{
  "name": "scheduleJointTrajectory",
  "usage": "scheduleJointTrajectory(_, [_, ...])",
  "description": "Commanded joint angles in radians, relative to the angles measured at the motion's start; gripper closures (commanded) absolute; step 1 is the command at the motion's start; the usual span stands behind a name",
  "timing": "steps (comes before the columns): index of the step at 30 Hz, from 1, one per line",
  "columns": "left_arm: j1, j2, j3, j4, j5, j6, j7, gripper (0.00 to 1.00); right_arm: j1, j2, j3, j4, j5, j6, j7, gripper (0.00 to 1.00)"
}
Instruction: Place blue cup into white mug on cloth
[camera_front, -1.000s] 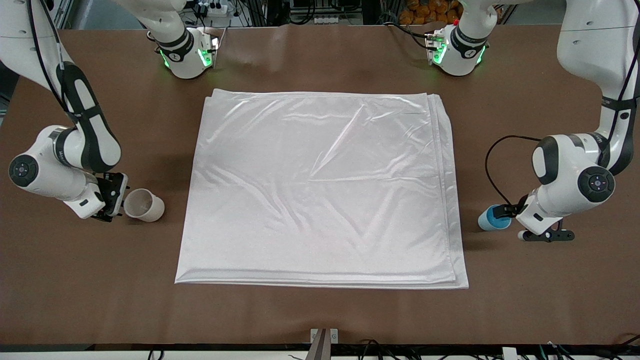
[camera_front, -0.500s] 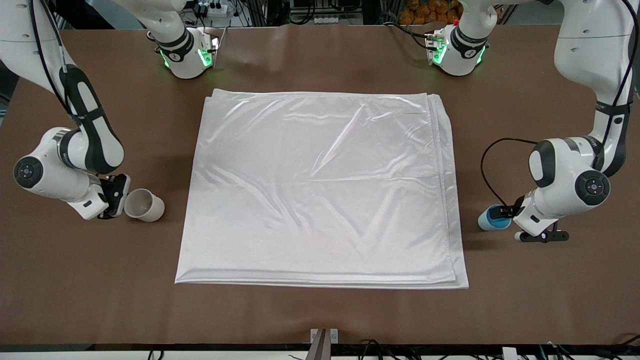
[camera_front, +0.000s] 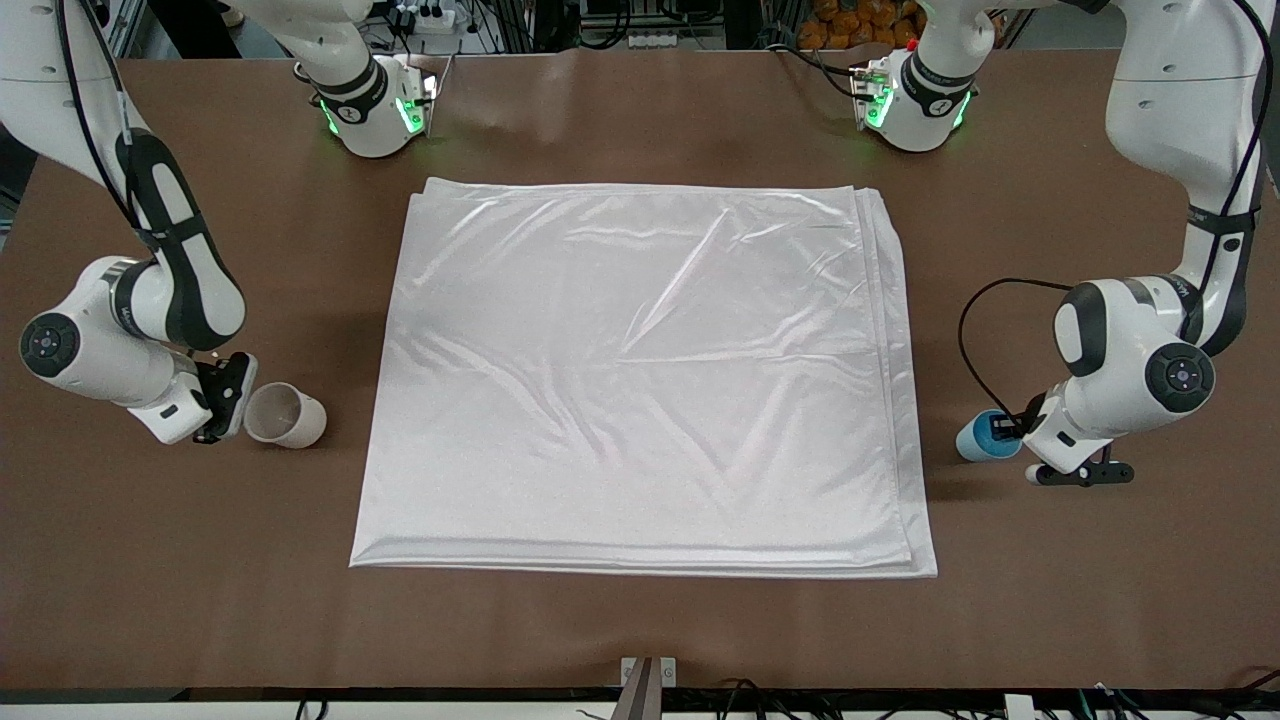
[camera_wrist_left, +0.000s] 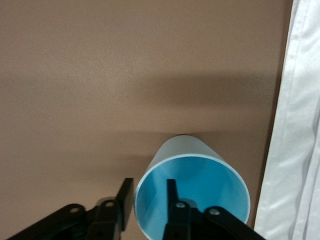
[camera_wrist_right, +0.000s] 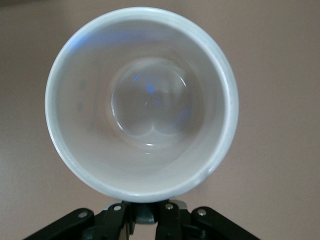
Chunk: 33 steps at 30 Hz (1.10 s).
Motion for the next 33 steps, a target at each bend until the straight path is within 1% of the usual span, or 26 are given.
scheduleJointTrajectory(1, [0.001,0.017,-0.001,0.016,-0.038,0.019,0.029,0.93,-0.089,-0.017,0.101,0.008,0.104,-0.004,-0.127,0.90])
scheduleJointTrajectory(2, [0.001,0.015,-0.001,0.016,-0.044,0.019,0.030,0.99,-0.103,-0.017,0.117,0.009,0.131,-0.004,-0.156,0.91])
scheduleJointTrajectory(5, [0.002,0.014,-0.001,0.016,-0.050,0.019,0.031,1.00,-0.112,-0.017,0.130,0.008,0.193,-0.004,-0.207,0.91])
scheduleJointTrajectory(7, [0.002,0.012,-0.001,0.016,-0.050,0.019,0.031,1.00,-0.109,-0.017,0.133,0.008,0.198,-0.005,-0.213,0.92])
scheduleJointTrajectory(10, [0.001,0.008,-0.001,0.016,-0.050,0.019,0.031,1.00,-0.097,-0.035,0.150,0.008,0.199,-0.011,-0.207,0.98])
scheduleJointTrajectory(13, [0.001,0.001,-0.003,0.019,-0.050,0.019,0.032,1.00,-0.080,-0.049,0.168,0.005,0.199,-0.013,-0.198,0.99])
scheduleJointTrajectory(19, [0.005,-0.012,-0.018,0.033,-0.050,0.019,0.035,1.00,-0.016,-0.055,0.177,0.006,0.199,-0.013,-0.152,0.99])
scheduleJointTrajectory(22, [0.007,-0.043,-0.018,0.039,-0.051,0.016,0.060,1.00,0.033,-0.064,0.178,0.008,0.199,-0.007,-0.105,0.99])
scheduleJointTrajectory(28, [0.005,-0.074,-0.031,0.046,-0.052,0.010,0.063,1.00,0.135,-0.067,0.176,0.012,0.190,0.004,-0.005,0.99])
scheduleJointTrajectory(33, [0.012,-0.103,-0.040,0.062,-0.074,-0.035,0.086,1.00,0.213,-0.066,0.176,0.014,0.188,0.052,0.064,0.98])
